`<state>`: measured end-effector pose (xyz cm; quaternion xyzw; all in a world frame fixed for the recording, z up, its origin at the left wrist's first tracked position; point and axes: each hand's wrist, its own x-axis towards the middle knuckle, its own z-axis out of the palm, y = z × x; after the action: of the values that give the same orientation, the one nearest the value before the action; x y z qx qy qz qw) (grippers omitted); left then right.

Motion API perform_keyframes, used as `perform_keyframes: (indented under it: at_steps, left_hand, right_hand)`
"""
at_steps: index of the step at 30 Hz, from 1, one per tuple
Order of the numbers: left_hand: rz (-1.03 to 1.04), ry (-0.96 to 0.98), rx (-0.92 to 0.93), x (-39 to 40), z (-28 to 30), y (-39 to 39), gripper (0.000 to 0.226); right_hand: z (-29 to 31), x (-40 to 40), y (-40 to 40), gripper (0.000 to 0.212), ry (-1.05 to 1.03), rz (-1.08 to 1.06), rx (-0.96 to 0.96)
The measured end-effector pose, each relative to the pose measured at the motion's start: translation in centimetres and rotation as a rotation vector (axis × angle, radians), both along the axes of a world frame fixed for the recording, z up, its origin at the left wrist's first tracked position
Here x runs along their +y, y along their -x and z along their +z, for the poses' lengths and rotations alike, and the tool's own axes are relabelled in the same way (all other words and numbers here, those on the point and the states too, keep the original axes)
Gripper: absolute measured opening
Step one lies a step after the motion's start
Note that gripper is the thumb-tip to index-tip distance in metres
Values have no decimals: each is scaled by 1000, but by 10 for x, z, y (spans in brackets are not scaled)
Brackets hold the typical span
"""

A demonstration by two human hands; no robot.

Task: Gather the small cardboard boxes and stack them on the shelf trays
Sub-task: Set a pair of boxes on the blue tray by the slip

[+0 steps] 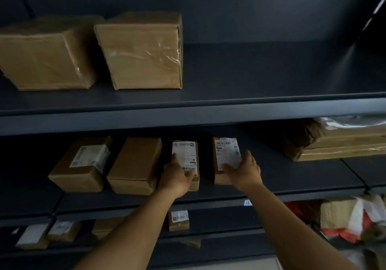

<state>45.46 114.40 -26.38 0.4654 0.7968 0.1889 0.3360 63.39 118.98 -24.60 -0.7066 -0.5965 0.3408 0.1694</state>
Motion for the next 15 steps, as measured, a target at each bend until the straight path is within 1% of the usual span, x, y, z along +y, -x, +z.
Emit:
perform_keyframes:
  at_steps: [2,4,8,12,15]
  left_hand:
    - [93,7,-84,2,-5,-3,80]
    - [164,5,-128,4,-8,-5,73]
    - [225,22,-184,6,-8,-11,66]
    - [253,18,-261,5,-4,-18,62]
    - [292,-32,-326,2,1,-25,53]
  right_hand:
    - [-7,11,-5,87,60,-14,47]
    - [-13,17,-8,80,104,11,78]
    - [-19,23,-8,63,118,93,150]
    - [-16,26,-7,62,139,160,151]
    - [-17,25,-8,60,162,147,268]
